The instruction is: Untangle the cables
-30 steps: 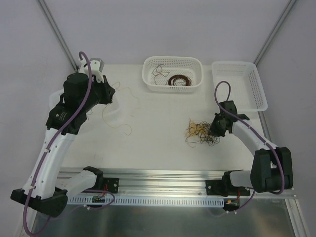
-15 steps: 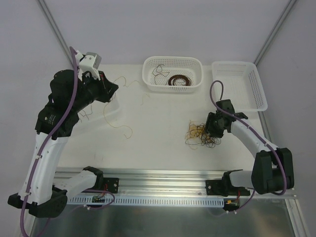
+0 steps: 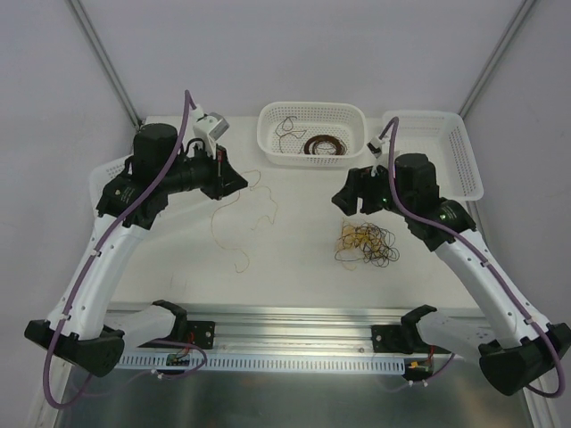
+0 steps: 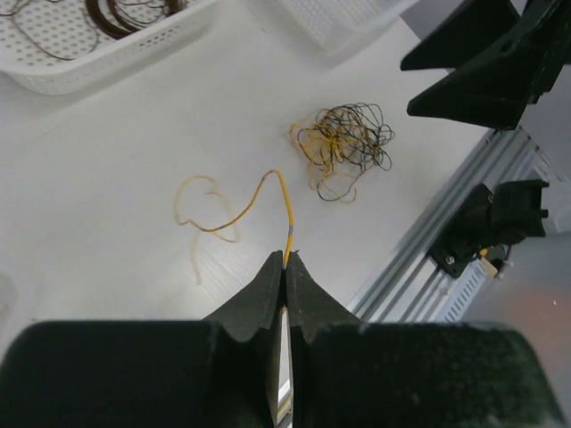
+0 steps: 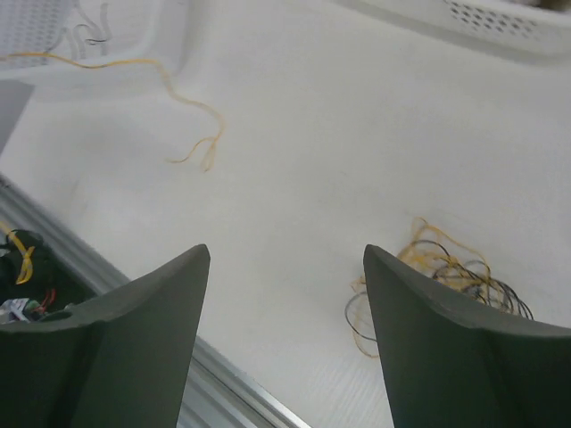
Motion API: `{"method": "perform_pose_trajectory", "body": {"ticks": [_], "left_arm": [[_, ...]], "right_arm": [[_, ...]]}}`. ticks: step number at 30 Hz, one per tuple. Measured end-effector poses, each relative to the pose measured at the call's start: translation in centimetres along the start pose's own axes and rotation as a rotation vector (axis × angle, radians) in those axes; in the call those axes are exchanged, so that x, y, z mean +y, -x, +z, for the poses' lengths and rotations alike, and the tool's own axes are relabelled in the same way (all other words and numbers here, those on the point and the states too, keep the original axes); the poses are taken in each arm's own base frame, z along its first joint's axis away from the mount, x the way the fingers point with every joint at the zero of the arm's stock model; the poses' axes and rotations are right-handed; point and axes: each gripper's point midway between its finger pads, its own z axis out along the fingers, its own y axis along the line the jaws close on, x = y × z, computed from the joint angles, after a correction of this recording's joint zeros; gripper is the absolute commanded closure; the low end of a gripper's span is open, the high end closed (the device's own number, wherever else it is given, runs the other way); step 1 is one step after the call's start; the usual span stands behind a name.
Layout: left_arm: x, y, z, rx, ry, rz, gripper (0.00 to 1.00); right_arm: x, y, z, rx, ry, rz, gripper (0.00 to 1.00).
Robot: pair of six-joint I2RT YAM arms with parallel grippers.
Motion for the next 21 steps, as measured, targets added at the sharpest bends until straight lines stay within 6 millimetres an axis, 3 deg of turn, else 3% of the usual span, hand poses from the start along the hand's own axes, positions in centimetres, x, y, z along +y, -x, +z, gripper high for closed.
{"method": "perform_pose_trajectory", "body": {"ticks": [6,10,21], "left_arm": [[-2.8,-1.2,1.2,0.053,-0.121,0.054,1.00],[-4.2,-2.0,2.1,0.086,-0.175,0.084,1.00],[-5.5,-3.2,4.1,0.143,-0.235,0.093,1.00]], "right_arm": [[6.9,3.6,-0.3,-0.096,0.250,-0.123,0.25],[10.1,5.2,0.4,-0.123,0.365,-0.185,0.24],[14.9,4.3,3.1,-0.078,0.535,-0.276,0.26]]}}
